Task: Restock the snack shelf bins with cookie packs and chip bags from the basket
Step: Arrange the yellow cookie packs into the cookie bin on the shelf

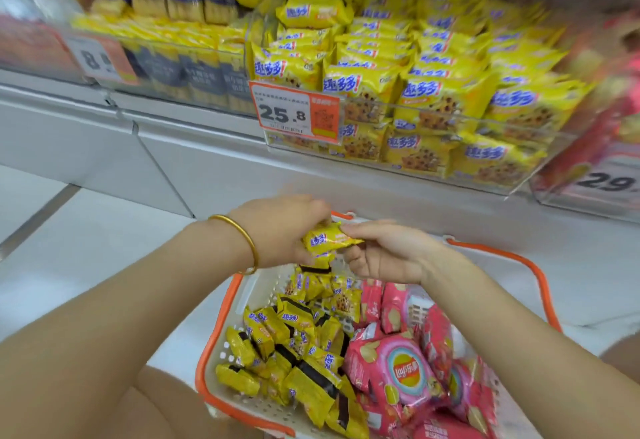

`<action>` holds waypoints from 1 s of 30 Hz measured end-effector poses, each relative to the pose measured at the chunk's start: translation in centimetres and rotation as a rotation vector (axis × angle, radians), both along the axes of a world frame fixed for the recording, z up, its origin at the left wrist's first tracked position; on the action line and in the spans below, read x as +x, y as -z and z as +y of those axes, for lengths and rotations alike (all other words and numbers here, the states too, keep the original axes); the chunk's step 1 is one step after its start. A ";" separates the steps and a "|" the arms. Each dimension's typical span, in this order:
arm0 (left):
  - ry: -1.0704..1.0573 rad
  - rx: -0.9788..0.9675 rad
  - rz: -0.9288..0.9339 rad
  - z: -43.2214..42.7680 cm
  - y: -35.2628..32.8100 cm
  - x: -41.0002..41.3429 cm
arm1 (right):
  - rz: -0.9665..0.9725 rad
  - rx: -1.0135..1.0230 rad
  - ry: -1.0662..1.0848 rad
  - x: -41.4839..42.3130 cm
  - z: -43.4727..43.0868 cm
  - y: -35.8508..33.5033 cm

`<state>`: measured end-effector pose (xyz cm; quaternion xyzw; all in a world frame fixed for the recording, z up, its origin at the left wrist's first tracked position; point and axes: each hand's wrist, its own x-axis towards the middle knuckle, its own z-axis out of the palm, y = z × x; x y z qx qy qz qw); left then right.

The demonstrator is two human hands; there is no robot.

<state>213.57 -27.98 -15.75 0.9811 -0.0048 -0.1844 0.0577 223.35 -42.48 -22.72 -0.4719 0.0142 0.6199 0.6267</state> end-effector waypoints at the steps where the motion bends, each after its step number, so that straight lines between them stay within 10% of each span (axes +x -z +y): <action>1: -0.025 -0.056 -0.065 0.1 -0.6 0.1 | -0.006 0.008 -0.007 0.0 -0.3 -1.3; 8: -0.260 -0.640 -0.257 1.4 -5.4 -0.2 | -1.003 -0.238 -0.120 -0.2 -2.2 -8.4; 21: -0.571 -1.008 -0.756 2.7 -8.0 2.5 | -1.218 0.027 0.067 0.2 0.6 -15.6; 26: -0.664 -0.726 -1.169 4.3 -10.4 4.9 | -1.489 -0.057 0.251 3.7 4.0 -19.8; 30: -0.447 -0.125 -1.099 7.4 -10.5 7.2 | -1.499 -0.117 0.367 7.1 6.0 -20.9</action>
